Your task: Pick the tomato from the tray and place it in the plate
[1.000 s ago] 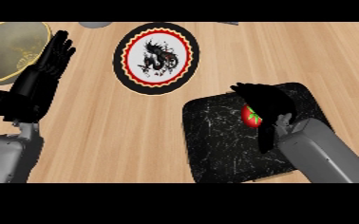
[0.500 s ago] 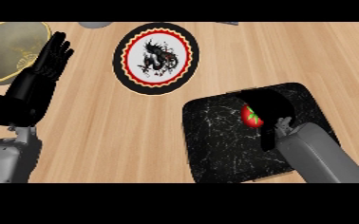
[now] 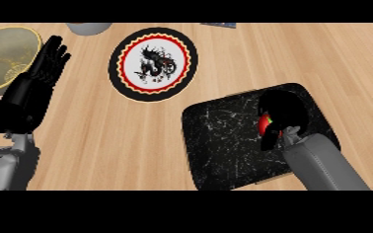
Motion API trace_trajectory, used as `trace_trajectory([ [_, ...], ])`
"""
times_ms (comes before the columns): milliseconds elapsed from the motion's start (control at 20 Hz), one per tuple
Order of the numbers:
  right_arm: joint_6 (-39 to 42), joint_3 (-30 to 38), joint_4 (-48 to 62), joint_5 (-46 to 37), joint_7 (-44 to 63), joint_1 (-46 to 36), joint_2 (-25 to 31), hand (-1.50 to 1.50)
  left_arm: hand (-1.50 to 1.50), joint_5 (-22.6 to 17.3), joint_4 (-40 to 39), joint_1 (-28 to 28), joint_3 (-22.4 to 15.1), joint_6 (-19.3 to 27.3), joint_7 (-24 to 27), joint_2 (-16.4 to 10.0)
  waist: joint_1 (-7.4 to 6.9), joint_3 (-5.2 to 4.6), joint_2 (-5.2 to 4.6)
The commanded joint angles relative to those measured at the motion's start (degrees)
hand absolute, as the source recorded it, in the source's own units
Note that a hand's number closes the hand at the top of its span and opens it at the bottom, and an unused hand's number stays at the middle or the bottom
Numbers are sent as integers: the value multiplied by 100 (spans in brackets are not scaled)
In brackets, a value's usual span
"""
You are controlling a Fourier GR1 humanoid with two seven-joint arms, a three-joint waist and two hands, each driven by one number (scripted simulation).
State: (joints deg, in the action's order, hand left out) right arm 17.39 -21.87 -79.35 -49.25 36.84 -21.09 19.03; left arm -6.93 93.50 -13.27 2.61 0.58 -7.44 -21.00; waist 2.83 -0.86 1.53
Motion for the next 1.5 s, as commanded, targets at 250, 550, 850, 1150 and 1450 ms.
trace_trajectory([
  [250,-1233,218,-1233,-1428,3434,1389,-782,150,0,-13,-33,281,181,34,76,-58,312,42,63],
  [550,-1147,-802,-2929,-2891,4291,1875,-1714,150,0,6,-112,89,125,-23,121,-24,49,61,-42],
  [850,-1270,-2142,-3552,-3882,4750,1056,-1889,150,0,133,-5,-120,-192,2,45,194,-249,75,-99],
  [1150,-1815,-2058,-2962,-3511,4835,-173,-1897,150,0,-19,-196,-323,-49,-255,63,48,-433,77,-165],
  [1450,-1753,-1411,-2038,-2671,4837,-1528,-1898,150,0,63,-158,-418,-205,-234,25,180,-593,74,-194],
])
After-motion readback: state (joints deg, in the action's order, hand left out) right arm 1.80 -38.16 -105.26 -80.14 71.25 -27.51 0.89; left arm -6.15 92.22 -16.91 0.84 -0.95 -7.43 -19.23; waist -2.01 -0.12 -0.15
